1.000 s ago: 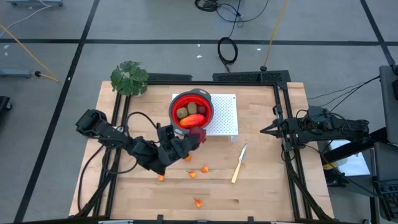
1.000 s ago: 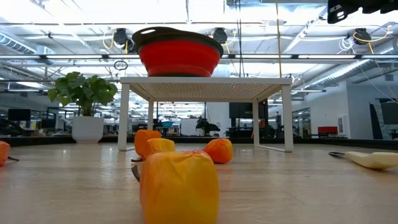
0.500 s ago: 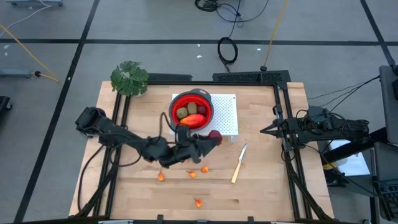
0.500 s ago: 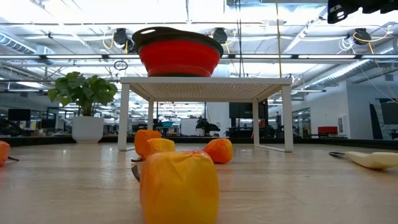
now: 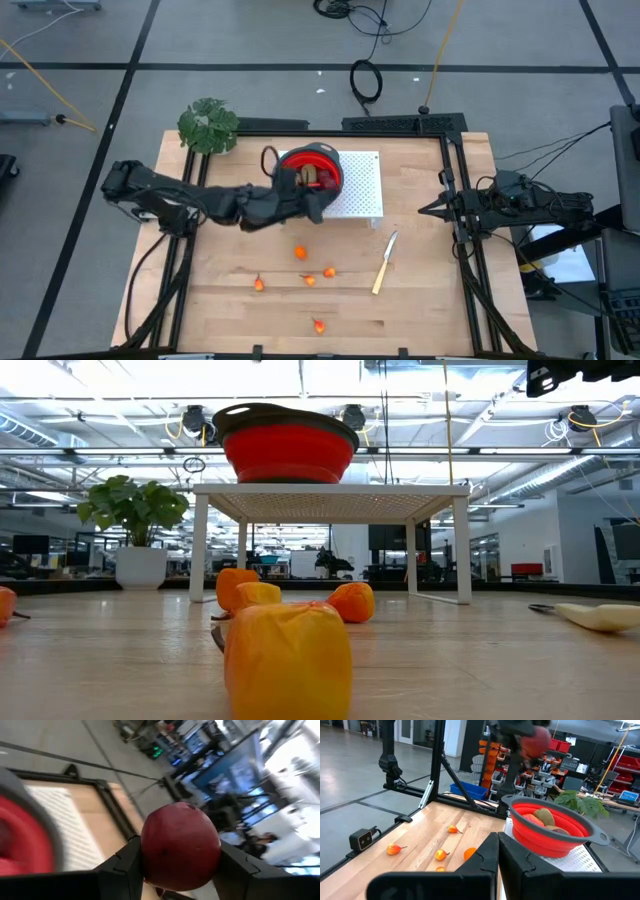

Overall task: Pick & Place Fruit
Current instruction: Put the red pomegranate into the orange strainer bowl on the shelf

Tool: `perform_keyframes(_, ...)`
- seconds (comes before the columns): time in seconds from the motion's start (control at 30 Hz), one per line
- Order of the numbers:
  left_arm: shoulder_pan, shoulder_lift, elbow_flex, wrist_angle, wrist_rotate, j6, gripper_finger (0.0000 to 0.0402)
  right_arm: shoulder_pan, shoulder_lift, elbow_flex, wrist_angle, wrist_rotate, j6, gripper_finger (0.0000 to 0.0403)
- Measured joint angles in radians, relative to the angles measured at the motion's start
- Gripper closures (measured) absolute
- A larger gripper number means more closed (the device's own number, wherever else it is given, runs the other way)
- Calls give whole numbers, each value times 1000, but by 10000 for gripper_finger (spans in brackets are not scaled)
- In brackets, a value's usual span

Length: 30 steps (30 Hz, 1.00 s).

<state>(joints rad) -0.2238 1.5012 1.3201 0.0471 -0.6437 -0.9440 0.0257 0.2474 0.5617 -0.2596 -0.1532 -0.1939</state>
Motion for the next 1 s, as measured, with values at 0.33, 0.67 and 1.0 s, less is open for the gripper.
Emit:
perform_keyframes(0.33, 192, -39, 0, -244, 178, 33, 228, 0, 0, 0, 0, 0, -28, 403)
perform_keyframes(0.67, 360, -38, 0, -291, 362, 136, 229, 0, 0, 0, -2, 0, 42, 403)
perform_keyframes(1.0, 430, -38, 0, -436, 398, 228, 229, 0, 0, 0, -1, -4, 51, 403)
